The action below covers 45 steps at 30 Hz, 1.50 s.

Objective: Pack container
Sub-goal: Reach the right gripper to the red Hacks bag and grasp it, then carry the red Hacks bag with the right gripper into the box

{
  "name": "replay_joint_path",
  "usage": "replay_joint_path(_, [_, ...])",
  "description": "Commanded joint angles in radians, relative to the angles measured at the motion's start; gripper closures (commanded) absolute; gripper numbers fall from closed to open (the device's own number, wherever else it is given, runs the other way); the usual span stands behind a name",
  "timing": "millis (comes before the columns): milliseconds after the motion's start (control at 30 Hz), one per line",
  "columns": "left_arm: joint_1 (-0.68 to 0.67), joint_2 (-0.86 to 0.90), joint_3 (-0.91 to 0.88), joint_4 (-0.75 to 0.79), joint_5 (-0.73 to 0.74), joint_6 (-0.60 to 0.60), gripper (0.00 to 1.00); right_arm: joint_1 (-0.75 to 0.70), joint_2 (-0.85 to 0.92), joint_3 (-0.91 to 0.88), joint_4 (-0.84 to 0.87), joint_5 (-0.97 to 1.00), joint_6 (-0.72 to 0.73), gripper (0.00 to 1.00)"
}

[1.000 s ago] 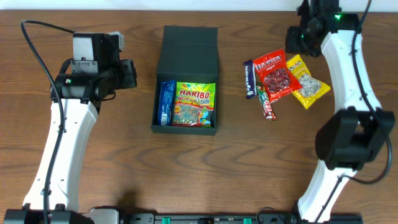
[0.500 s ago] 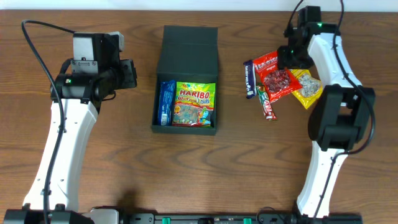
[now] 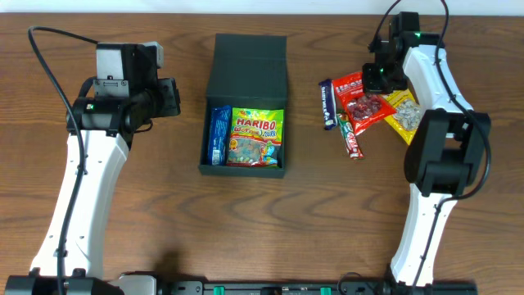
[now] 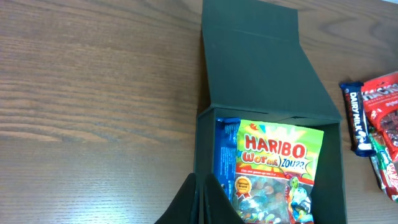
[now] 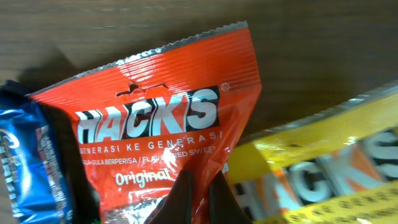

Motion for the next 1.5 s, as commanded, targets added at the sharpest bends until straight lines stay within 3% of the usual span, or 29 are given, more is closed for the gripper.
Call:
replay_joint_path(0, [0.001, -0.008, 0.021, -0.003, 0.005, -0.005, 0.94, -0.014, 0.002, 0.051, -0.019, -0.132, 0.05, 0.99])
replay_joint_path(233, [0.001, -0.008, 0.021, -0.003, 0.005, -0.005, 0.94, -0.013, -0.116, 0.205, -0.037, -0.155, 0.143, 0.98])
replay_joint_path(433, [0.001, -0.008, 0.021, -0.004, 0.004, -0.013, 0.94, 0.016, -0.266, 0.235, -0.051, -0.156, 0.267, 0.98])
replay_joint_path(633, [0.001, -0.008, 0.021, -0.003, 0.004, -0.013, 0.94, 0.162, -0.335, 0.235, -0.147, -0.275, 0.515, 0.99])
replay_joint_path(867, [0.001, -0.008, 0.021, -0.003, 0.0, -0.012, 0.94, 0.375, -0.331, 0.072, -0.115, -0.262, 0.805, 0.99])
replay_joint_path(1133, [0.001, -0.008, 0.021, -0.011, 0.0, -0.012, 0.94, 0.486, -0.331, -0.175, 0.01, -0.218, 1.087, 0.99])
replay_joint_path(1467, [0.001, -0.008, 0.021, -0.019, 0.0, -0.012, 0.94, 0.61, -0.331, -0.242, 0.06, -0.013, 1.275, 0.99])
